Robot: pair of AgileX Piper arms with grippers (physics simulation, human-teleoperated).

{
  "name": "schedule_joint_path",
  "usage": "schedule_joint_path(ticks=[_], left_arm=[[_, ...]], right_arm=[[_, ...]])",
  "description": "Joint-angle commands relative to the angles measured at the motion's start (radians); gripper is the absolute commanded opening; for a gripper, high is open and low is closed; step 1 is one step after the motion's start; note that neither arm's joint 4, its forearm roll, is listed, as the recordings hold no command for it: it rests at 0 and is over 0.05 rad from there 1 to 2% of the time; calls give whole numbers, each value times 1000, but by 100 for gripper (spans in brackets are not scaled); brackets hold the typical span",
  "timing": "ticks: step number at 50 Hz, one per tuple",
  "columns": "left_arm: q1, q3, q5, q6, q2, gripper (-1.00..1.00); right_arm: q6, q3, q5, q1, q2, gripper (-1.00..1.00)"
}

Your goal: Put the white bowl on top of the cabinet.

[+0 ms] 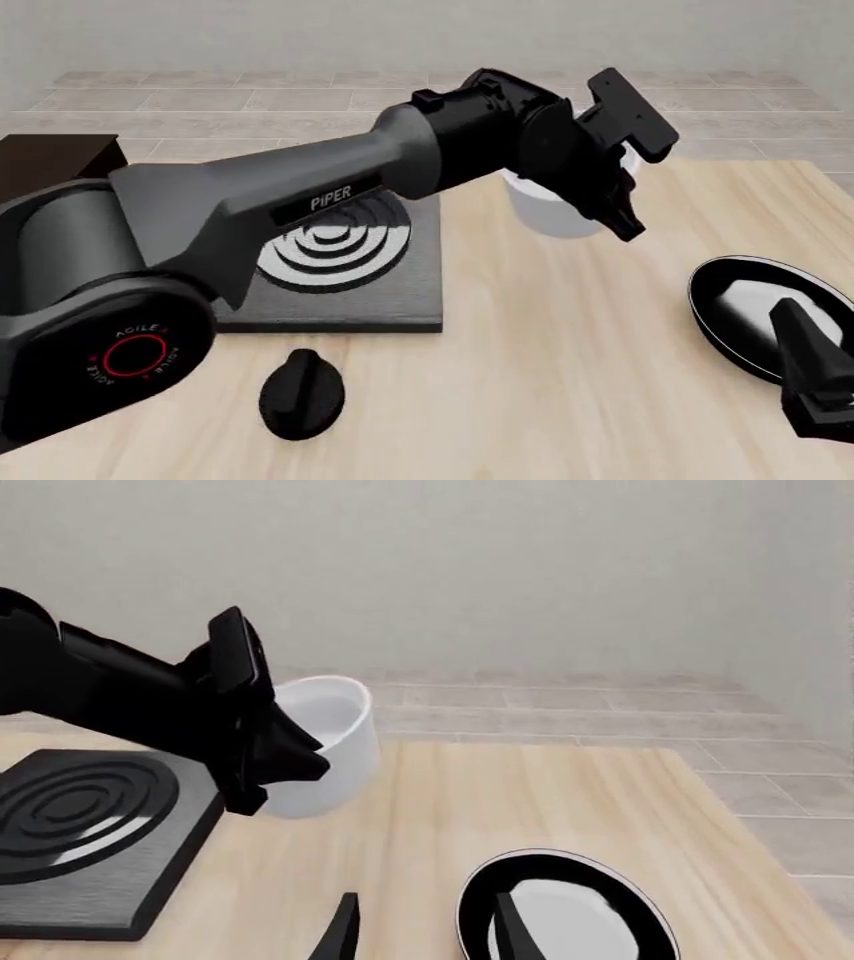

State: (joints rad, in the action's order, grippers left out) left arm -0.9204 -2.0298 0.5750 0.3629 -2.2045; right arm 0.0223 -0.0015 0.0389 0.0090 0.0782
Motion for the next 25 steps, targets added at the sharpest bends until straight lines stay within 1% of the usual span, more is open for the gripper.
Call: schedule_joint_path(ticks=[1,3,4,5,9,17,23,24,25], left_arm=[[14,64,-11,19,84,-100],[12,64,2,6,93,-100],[13,84,-8,23,107,-100],[13,80,-3,15,108,-100],[10,106,1,34,134,-100],[-1,121,36,50,183,-100],[-18,187,40,84,243,-100],[-20,209,31,104,257,-100],[-19,205,39,94,260,-100]], right_arm=[[-2,0,-15,1,-21,100],[-4,-1,-13,1,-19,100],[-4,-1,-16,2,-22,100],[-5,-1,-12,2,-18,100],[-6,-1,-12,3,-18,100],[-5,-1,-14,5,-21,100],[-6,-2,-7,6,-13,100],[-5,-1,-8,6,-15,100],[-5,-1,-10,5,-17,100]])
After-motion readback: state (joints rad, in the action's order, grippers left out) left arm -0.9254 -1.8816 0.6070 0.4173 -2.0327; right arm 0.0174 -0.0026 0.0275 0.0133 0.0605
